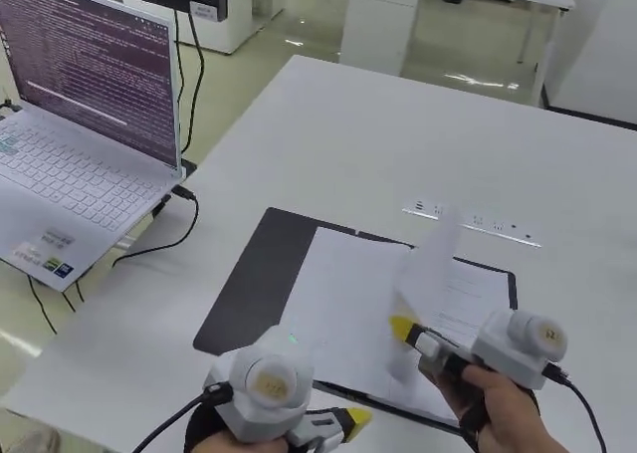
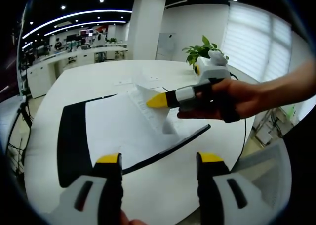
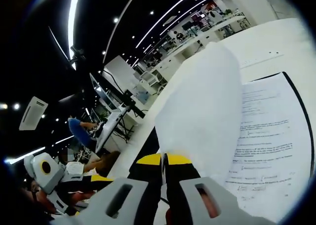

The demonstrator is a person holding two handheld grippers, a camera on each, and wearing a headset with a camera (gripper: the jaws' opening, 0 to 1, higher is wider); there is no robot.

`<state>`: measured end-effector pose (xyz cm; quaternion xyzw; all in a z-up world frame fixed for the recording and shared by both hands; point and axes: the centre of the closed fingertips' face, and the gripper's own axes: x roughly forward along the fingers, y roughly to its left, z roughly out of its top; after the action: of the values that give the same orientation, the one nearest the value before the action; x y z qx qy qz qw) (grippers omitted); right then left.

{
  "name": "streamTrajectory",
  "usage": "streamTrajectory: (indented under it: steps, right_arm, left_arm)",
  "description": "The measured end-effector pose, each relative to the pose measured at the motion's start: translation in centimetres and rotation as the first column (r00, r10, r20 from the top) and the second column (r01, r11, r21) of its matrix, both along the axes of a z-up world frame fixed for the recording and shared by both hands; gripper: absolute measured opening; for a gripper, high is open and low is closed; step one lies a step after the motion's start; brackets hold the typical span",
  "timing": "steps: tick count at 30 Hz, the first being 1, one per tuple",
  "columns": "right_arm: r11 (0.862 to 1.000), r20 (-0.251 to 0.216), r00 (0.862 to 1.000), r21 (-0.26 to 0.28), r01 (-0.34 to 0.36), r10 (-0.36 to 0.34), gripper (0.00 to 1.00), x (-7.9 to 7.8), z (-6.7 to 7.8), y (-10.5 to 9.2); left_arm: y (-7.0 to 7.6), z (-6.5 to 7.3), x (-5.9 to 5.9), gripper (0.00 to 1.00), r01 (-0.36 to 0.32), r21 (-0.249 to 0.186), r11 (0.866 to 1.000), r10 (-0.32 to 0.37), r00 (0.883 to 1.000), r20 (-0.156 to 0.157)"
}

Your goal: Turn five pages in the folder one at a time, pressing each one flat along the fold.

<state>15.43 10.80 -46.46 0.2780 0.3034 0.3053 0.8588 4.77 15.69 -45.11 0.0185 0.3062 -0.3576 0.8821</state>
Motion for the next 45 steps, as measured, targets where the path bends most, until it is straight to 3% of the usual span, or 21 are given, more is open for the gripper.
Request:
streamTrajectory:
  steps: [6, 19, 35, 45]
  right_arm:
    - [0.999, -0.013, 0.999, 0.011, -0.037, 0.037, 0.00, 0.2, -0.6, 2.6]
    - [0.996, -0.065, 0.996, 0.070, -0.053, 0.058, 0.00, 1.3, -2.0, 5.8]
    - [0.992, -0.122, 0.986, 0.080, -0.102, 0.111, 0.00, 1.8, -4.9, 9.1]
    - [0.990, -0.165, 0.978, 0.068, -0.120, 0.130, 0.00, 1.7, -7.2, 9.7]
  left_arm:
    - [0.2, 0.0, 0.0, 0.60, 0.000, 0.007, 1.000, 0.000, 1.000, 0.000]
    - [1.6, -0.2, 0.2, 0.60, -0.045, 0.014, 0.999, 0.045, 0.999, -0.013]
    - [2.6, -0.9, 0.3, 0.61, -0.068, 0.024, 0.997, 0.069, 0.997, -0.039]
    - [2.5, -1.5, 0.3, 0.60, -0.061, 0.029, 0.998, 0.062, 0.996, -0.057]
